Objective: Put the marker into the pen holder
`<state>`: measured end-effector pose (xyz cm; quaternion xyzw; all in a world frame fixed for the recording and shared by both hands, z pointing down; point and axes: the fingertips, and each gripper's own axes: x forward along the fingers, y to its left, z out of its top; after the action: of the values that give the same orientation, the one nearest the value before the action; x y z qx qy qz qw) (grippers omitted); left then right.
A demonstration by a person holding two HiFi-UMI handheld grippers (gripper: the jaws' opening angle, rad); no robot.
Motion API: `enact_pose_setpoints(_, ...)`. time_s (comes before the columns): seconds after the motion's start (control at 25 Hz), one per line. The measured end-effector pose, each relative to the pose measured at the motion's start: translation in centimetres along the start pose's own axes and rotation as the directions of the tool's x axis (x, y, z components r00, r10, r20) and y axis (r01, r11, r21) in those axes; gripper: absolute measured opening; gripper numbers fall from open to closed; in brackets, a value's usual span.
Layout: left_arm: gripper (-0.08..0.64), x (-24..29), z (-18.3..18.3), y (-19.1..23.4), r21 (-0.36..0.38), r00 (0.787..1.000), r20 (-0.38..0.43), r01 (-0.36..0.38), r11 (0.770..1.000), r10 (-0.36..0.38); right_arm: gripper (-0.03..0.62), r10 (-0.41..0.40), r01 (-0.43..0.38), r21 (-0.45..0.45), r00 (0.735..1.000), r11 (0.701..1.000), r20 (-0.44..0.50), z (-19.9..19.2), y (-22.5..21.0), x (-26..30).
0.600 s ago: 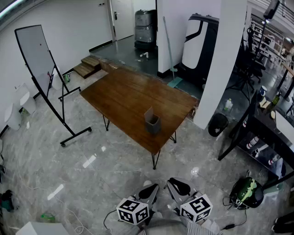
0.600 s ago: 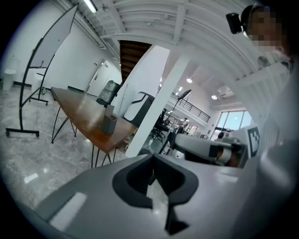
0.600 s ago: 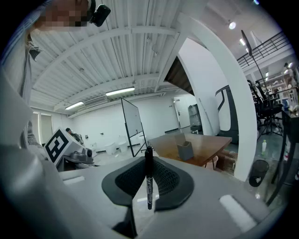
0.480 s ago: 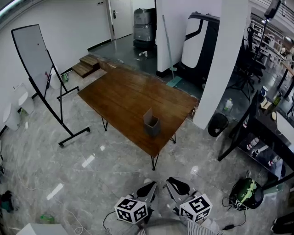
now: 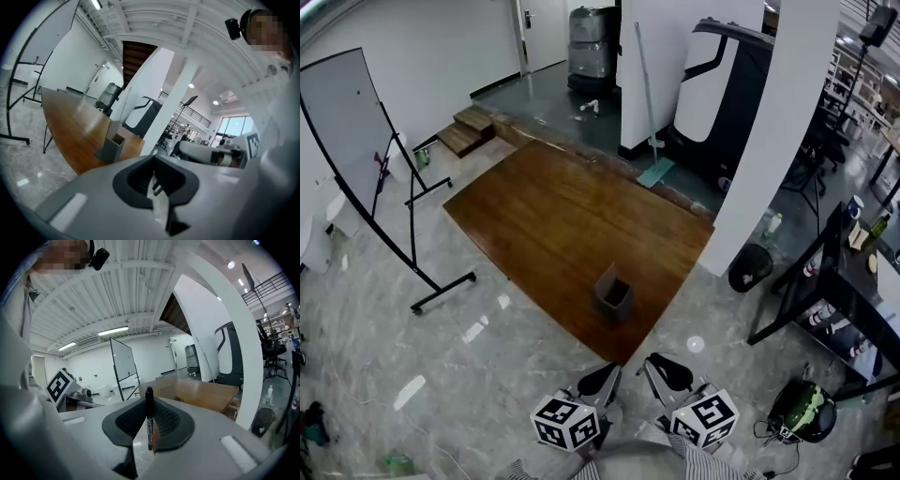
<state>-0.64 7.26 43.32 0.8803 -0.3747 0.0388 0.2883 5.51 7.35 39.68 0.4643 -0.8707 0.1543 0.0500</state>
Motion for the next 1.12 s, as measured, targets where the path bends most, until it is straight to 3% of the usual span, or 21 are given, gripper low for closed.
enact_pose_setpoints(0.28, 0.008, 5.5, 4.9, 5.1, 0.010, 1.000, -0.019, 0.021, 1.000, -0.020, 0.046, -0.016, 0.016, -0.034, 1.000, 0.999, 0.010, 3.2, -4.4, 7.1)
enact_pose_setpoints(0.56, 0.008, 7.9, 7.2, 8.8, 0.006, 0.999, -0.032, 0.026, 1.000, -0.026, 0.046, -0.022, 0.023, -0.020, 0.999, 1.000, 0.027, 5.1, -6.4, 11.8)
enact_pose_setpoints(1.12, 0.008, 9.0, 8.1, 11.1, -0.056, 0.999, -0.012, -0.037, 0.998, 0.037, 0.046, 0.022, -0.022, 0.012, 1.000, 1.000, 0.003, 4.7, -7.7, 13.4)
